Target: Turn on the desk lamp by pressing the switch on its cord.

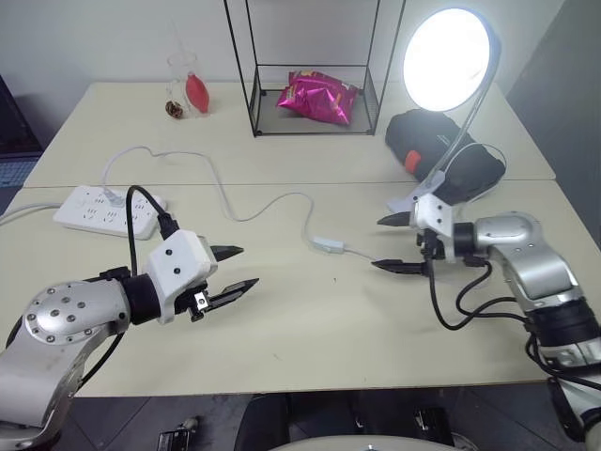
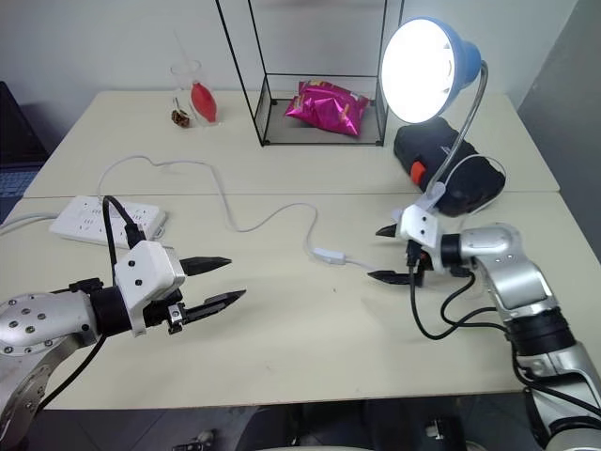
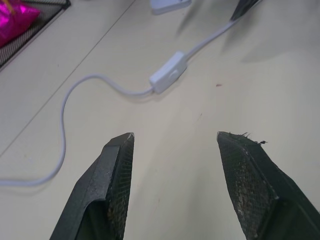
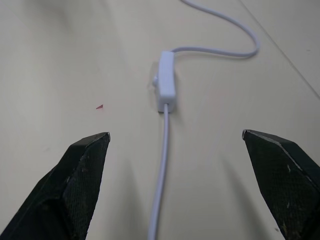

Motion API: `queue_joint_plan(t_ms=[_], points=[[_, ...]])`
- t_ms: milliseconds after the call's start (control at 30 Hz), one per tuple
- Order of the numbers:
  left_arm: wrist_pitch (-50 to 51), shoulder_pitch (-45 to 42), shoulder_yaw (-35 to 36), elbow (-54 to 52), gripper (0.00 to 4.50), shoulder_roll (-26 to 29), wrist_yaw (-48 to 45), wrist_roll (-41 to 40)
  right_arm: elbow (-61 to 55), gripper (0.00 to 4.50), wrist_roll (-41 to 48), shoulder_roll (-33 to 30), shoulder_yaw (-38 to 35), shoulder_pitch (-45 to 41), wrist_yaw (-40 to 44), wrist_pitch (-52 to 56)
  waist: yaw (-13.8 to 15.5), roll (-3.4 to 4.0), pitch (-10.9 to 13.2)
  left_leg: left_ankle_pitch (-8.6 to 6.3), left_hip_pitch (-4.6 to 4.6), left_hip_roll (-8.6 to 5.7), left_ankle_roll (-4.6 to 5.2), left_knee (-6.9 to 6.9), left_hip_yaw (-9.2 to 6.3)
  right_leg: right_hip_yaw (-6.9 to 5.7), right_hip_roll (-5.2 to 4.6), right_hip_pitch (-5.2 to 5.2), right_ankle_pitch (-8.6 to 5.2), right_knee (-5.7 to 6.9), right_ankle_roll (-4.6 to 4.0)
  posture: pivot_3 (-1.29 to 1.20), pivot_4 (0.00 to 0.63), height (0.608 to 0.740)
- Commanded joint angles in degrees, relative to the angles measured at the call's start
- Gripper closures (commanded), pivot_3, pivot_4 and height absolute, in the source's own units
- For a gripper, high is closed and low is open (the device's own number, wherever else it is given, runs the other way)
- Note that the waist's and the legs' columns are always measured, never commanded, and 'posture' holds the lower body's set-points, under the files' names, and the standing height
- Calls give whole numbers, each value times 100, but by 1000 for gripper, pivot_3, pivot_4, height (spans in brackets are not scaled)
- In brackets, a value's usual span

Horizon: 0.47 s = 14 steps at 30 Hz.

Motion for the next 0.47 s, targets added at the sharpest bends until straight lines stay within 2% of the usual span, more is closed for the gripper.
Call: queue_joint_plan(t_ms=[33,233,467], points=[[-290,229,465,126,1786,23,-94,108,-636,28,445,-350,-598,415,136,176,8,0,0,0,-1,-4,0,0,0,-1,0,1,0,-2,0,0,150,740],[-779,655,809,480,1786,88,-411,285,-1288,28,845,-801,-1356,1271,260,77,19,0,0,0,9,-12,0,0,7,2,2,9,0,-2,0,0,150,740],[-1035,683,754,686,1786,72,-601,306,-1075,28,797,-849,-1483,1423,199,-134,14,-2,0,0,14,-12,0,2,11,3,3,16,0,-5,1,0,150,740]])
